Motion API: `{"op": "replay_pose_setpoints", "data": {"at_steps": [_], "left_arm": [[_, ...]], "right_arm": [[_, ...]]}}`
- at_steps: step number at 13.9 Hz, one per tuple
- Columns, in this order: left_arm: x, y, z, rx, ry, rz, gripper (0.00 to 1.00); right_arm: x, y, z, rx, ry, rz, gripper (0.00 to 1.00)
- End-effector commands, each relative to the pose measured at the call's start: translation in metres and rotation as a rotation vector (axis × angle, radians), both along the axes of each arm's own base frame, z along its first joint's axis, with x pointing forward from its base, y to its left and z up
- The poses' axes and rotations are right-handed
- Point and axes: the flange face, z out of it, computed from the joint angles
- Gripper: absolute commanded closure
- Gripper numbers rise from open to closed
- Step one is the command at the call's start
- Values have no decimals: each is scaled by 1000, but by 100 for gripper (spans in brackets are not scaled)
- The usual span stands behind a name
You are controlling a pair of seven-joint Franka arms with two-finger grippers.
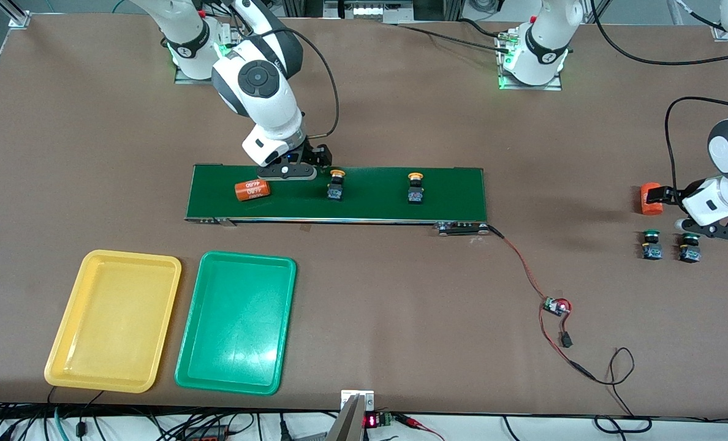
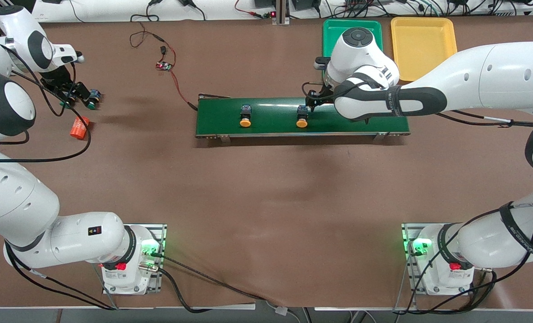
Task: Sort buttons by color to trays
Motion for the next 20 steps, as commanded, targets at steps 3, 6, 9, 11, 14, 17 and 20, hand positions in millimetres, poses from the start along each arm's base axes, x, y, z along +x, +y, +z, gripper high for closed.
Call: {"op": "replay_pose_setpoints", "data": {"at_steps": [3, 6, 9, 11, 14, 17, 20], "left_arm": [[-19, 6, -24, -10, 32, 22, 0], [-27, 14, -41, 10, -13, 6, 0], [-29, 19, -51, 19, -12, 8, 0], [-32, 23, -67, 27, -13, 10, 0], [-38, 28, -85, 27, 18, 17, 0], [-46, 35, -98, 22, 41, 31, 1], [-47, 34, -98, 18, 52, 33, 47]], "right_arm": [[9, 2, -5, -9, -13, -24, 0], [12, 5, -9, -4, -7, -26, 0], [15, 6, -17, -9, -1, -20, 0], [19, 3, -25, -19, -11, -19, 0], [35, 9, -37, -22, -15, -29, 0], [41, 13, -45, -28, -13, -42, 0], [41, 13, -49, -30, -9, -44, 0]]}}
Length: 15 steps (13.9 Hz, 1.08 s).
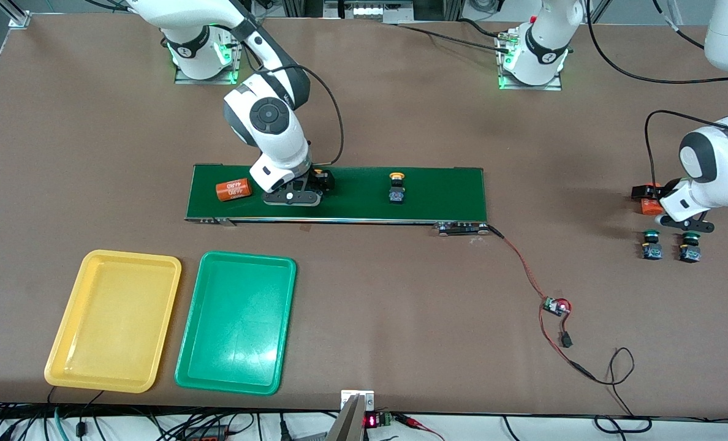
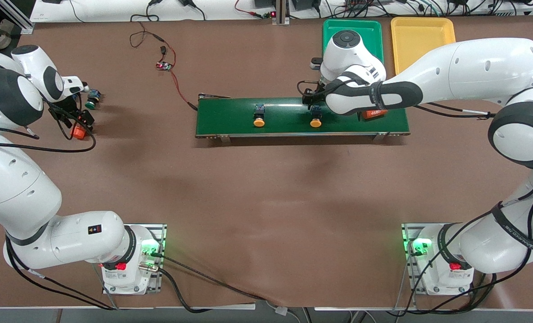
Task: Sort buttons by color to trays
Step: 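Carry the button to the yellow tray while the left gripper carries the battery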
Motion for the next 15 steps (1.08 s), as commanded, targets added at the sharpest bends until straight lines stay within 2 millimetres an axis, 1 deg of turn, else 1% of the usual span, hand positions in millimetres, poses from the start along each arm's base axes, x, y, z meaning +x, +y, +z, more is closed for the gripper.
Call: {"op": "replay_pose_setpoints", "data": {"at_steps": [1, 3, 4, 5, 6, 7, 9, 10, 11, 12, 13, 15], "left_arm": [[-1, 2, 3, -4, 1, -19, 61], [1, 2, 9, -2, -5, -21, 73], [2, 2, 12, -6, 5, -17, 75], [5, 1, 16, -10, 14, -17, 75], [10, -1, 27, -14, 14, -18, 75], [14, -7, 38, -22, 15, -26, 75], [32, -30, 68, -49, 14, -59, 75], [42, -44, 84, -65, 21, -80, 75], [52, -58, 97, -79, 31, -104, 75], [61, -77, 109, -97, 47, -131, 76], [70, -95, 123, -113, 58, -159, 77], [82, -137, 148, -143, 86, -225, 78]], "right_arm": [[1, 7, -4, -10, -12, -7, 0], [0, 7, -9, -15, -4, -2, 0], [-1, 7, -13, -19, 2, 2, 2], [-1, 6, -17, -24, 4, 7, 9], [-2, 6, -19, -27, 7, 9, 21], [-3, 5, -20, -30, 11, 9, 34], [-3, 4, -20, -34, 15, 11, 66], [-2, 4, -19, -32, 13, 14, 80], [2, 0, -16, -32, 9, 11, 91], [9, -7, -10, -37, 4, -5, 95], [19, -13, 3, -43, -3, -21, 96], [46, -25, 43, -83, -3, -45, 96]]}}
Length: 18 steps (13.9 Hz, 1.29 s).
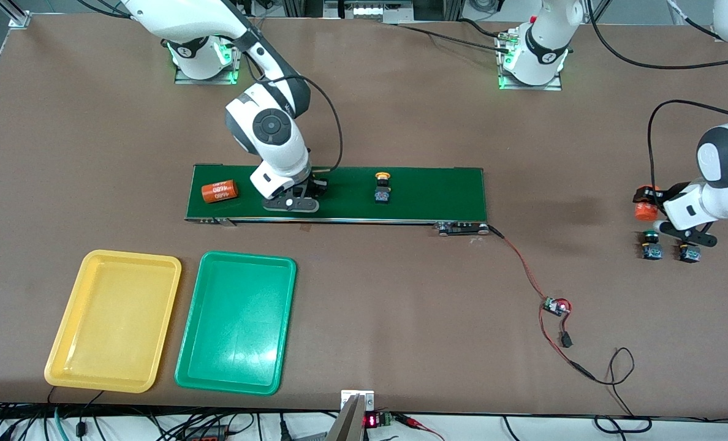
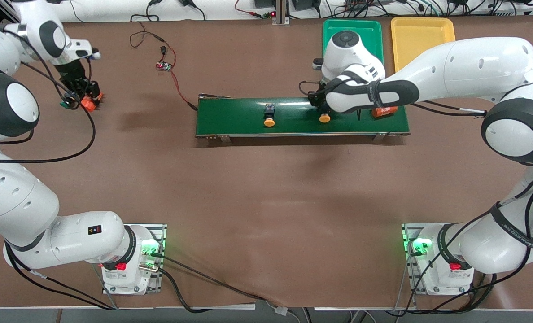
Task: Sort buttons by color to trays
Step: 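Carry the button to the yellow tray while the left gripper carries the battery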
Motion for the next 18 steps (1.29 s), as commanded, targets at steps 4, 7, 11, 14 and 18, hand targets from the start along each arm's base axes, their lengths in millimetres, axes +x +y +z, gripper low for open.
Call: {"op": "replay_pose_setpoints", "data": {"at_steps": [4, 7, 11, 14, 18], "left_arm": [[14, -133, 67, -73, 21, -242, 78], [13, -218, 71, -130, 9, -413, 77], [3, -316, 61, -221, -32, -692, 77], [-4, -370, 42, -315, -65, -964, 78], [-20, -418, 10, -379, -132, -1212, 78]], "right_arm": [[86, -75, 109, -45, 0, 64, 95], [123, -168, 118, -39, -7, 135, 95], [147, -244, 93, -37, 10, 207, 95], [161, -280, 70, -63, -23, 244, 94], [172, -330, 35, -166, -45, 290, 94]]}}
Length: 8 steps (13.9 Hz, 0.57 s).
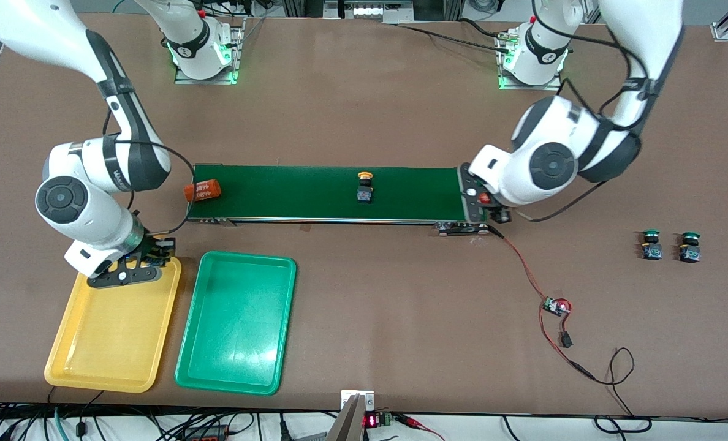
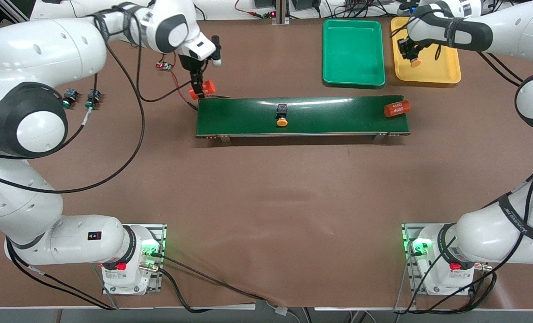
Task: Sort buttons by color to trays
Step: 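Release the button in the yellow tray while the left gripper places the battery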
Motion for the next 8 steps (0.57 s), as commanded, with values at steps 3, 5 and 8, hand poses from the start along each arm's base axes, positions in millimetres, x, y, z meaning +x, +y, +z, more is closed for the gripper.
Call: {"op": "replay_pose_setpoints", "data": {"at_steps": [3, 5, 8], "left_arm": [[-22, -26, -31, -40, -8, -163, 78], [-36, -35, -45, -44, -15, -173, 78], [-44, -40, -58, -60, -40, -166, 64]], "right_arm": [[11, -61, -42, -65, -44, 32, 93], [14, -71, -58, -55, -62, 20, 93], [18, -91, -80, -51, -101, 19, 93]]}}
